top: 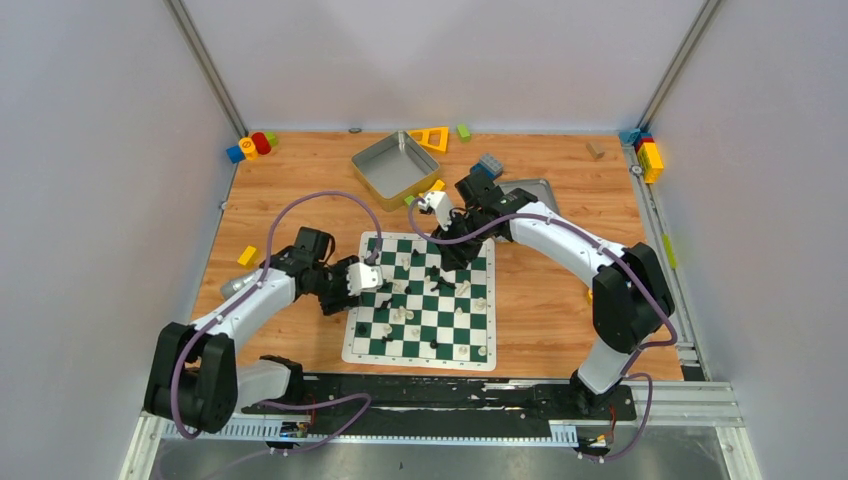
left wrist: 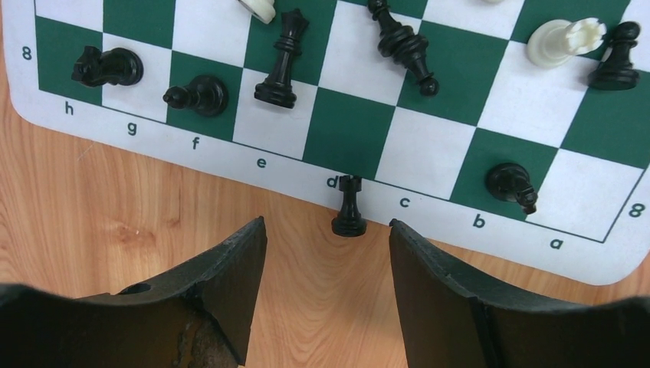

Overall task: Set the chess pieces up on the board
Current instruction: Pick up the chess piece from the chessboard.

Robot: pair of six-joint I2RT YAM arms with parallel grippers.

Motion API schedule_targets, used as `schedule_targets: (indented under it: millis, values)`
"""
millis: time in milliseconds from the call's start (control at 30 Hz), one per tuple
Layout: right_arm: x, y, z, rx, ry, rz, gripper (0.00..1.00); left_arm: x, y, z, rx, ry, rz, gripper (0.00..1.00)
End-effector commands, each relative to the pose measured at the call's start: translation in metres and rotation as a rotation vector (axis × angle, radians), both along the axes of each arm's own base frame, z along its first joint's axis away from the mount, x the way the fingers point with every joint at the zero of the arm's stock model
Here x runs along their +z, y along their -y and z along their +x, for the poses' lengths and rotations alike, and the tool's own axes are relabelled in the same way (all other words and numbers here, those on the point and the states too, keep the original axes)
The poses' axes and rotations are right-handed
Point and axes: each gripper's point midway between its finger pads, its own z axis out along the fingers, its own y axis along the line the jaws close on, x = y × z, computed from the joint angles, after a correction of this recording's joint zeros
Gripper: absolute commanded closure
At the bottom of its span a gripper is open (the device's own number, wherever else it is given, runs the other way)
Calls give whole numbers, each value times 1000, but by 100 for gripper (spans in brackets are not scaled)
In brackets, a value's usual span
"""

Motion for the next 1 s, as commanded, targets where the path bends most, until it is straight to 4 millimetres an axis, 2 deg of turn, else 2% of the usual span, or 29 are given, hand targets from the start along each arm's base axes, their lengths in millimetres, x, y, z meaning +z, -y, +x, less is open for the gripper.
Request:
schedule_targets:
  millis: [0,467,833,967]
  values:
    - [17,-7,3,22,44,66,61,1,-1,13,-32,57,40,32]
    - [8,-6,2,25,23,52,62,-13,2,7,-82,33,94,39]
    - [7,-7,0,29,17,53,63,-19,1,6,-83,26,125,51]
    - [6,-6,0,29,12,53,64,-18,1,5,-70,24,122,60]
